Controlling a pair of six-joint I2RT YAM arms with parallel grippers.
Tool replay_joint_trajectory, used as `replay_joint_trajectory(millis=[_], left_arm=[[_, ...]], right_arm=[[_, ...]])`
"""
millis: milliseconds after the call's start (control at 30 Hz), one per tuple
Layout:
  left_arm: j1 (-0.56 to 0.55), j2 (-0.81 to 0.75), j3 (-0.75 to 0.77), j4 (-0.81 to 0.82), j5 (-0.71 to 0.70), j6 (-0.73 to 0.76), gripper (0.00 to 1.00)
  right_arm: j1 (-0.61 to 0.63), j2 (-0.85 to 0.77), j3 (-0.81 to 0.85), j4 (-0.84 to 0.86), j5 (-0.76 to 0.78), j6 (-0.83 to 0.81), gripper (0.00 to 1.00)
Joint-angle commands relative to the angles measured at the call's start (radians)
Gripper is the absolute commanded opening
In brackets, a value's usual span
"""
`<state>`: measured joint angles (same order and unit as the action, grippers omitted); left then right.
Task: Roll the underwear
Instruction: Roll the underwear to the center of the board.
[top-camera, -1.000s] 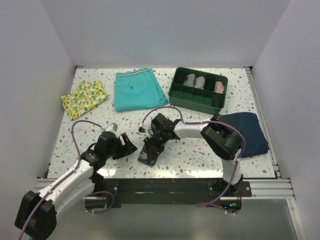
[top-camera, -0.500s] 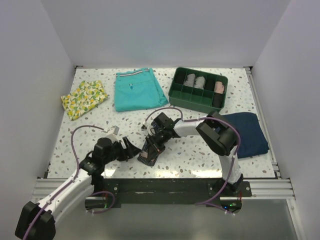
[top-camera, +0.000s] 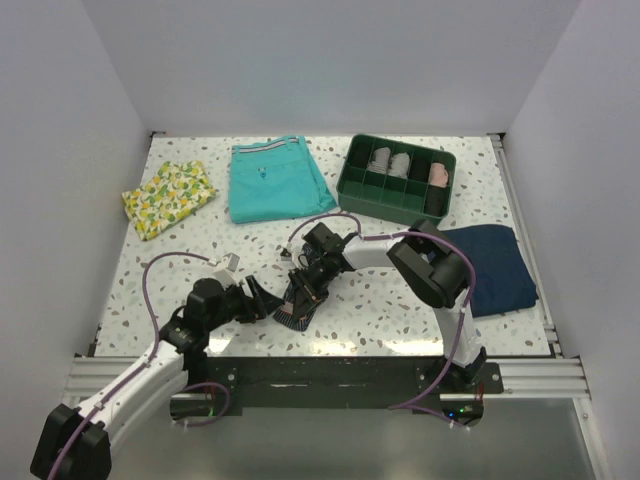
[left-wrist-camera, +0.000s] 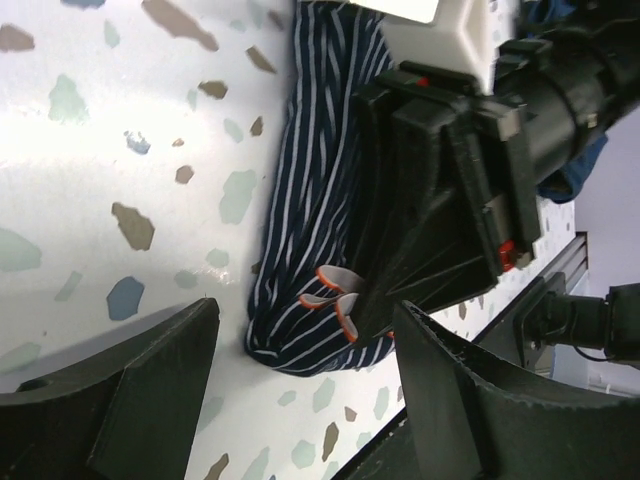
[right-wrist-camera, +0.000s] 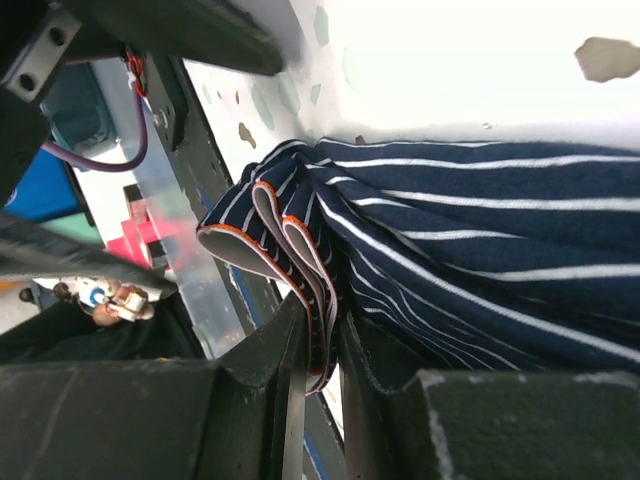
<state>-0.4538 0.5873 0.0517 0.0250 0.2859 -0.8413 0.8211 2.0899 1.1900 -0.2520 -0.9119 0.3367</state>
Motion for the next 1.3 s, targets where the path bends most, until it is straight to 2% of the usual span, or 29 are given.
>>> replay_joint_trajectory(millis=[0, 167, 567, 900, 1267], left_arm=[[0.001, -0.07, -0.052, 0.052, 0.022, 0.034, 0.74], [0.001, -0.08, -0.052, 0.038, 0.035, 0.045, 0.73], [-0.002, 0.017, -0.052, -0.01, -0.01, 0.068, 0.7], [-0.039, 0.232, -0.001, 0.061, 0.012, 0.133, 0.68], [-0.052, 0.373, 0.04, 0.105, 0.024, 0.165, 0.56]], right_arm=[[-0.019, 0.058, 0.014, -0.024, 0.166, -0.019, 0.15], [-0.028, 0.071, 0.014, -0.024, 0.163, -0.004, 0.13], [-0.043, 0.088, 0.019, -0.073, 0.166, -0.034, 0.13], [-0.056, 0.09, 0.006, -0.092, 0.174, -0.059, 0.13], [-0.074, 0.094, 0.02, -0.109, 0.179, -0.064, 0.13]])
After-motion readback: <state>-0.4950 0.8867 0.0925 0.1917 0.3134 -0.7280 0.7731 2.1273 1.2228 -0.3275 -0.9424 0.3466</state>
